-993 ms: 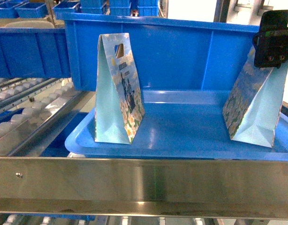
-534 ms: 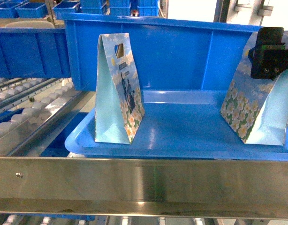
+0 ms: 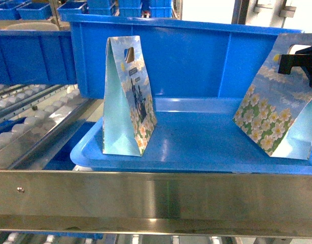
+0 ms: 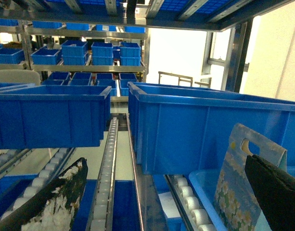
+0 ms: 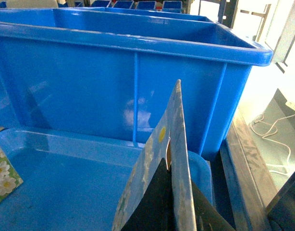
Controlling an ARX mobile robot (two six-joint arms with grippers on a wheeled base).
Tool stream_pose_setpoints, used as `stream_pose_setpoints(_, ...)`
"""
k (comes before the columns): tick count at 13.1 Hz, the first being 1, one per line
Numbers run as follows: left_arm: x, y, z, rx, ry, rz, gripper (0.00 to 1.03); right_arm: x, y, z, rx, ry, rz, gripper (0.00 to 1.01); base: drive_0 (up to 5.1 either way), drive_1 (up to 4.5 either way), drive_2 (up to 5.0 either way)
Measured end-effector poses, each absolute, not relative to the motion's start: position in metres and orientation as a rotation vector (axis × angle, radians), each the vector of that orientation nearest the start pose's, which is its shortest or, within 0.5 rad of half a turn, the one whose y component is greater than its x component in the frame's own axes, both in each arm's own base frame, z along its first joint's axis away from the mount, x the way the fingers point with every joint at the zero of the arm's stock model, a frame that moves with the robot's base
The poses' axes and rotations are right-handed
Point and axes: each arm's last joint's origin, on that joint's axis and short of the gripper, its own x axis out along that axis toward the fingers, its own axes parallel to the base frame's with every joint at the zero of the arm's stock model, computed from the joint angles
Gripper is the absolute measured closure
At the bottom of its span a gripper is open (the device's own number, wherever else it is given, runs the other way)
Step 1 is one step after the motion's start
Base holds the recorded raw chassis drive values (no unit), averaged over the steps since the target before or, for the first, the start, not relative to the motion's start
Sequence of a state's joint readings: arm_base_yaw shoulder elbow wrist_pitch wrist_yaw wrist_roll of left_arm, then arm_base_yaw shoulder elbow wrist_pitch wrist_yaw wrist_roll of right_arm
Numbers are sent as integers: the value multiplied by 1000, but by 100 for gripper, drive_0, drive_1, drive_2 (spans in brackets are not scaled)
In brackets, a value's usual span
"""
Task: Move flower gift bag to table near conveyor
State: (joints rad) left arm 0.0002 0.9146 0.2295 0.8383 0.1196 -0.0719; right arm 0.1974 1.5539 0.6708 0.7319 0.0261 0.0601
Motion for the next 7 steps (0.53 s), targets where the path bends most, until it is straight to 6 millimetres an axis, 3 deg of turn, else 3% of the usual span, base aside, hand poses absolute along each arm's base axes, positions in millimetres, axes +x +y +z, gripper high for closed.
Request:
stream_pose_setpoints(3, 182, -3, 219, -63, -148, -124, 5, 298, 60, 204, 46, 124, 175, 99, 0, 0, 0)
stream_pose_setpoints(7, 182, -3, 219, -63, -148, -124, 5, 269, 38, 249, 71, -43, 125, 99, 0, 0, 0)
